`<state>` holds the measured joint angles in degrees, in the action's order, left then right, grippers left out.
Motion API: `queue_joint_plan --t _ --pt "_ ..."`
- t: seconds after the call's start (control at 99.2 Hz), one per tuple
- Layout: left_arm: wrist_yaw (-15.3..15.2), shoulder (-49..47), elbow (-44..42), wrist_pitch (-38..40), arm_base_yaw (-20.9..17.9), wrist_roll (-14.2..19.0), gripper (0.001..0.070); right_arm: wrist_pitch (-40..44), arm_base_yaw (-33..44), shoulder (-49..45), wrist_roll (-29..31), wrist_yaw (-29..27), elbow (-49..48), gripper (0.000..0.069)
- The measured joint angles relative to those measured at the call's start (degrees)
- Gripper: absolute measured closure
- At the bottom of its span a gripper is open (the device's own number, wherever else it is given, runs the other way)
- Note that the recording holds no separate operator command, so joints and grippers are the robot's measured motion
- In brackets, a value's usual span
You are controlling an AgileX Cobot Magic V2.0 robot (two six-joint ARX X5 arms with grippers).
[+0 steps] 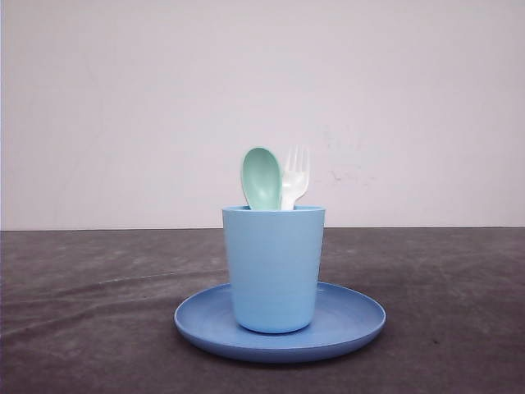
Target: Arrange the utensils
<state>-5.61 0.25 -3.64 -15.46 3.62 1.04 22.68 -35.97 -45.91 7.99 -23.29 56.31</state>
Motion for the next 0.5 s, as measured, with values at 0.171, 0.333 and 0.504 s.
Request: queue_joint_plan --t 0.171,0.333,0.504 --pt "0.00 0.00 0.00 -0.02 0.00 0.00 0.0684 -0.63 13.38 2.45 -4.17 8.85 -1.92 0.0687" --pt "0.00 0.00 0.00 0.00 0.00 0.00 0.0684 -3.72 23.87 7.74 -6.51 15.37 -8.52 0.0687" --pt "0.00 0.00 0.00 0.00 0.00 0.00 0.0684 -12.52 30.80 17.22 -7.85 19.52 -21.49 0.0687"
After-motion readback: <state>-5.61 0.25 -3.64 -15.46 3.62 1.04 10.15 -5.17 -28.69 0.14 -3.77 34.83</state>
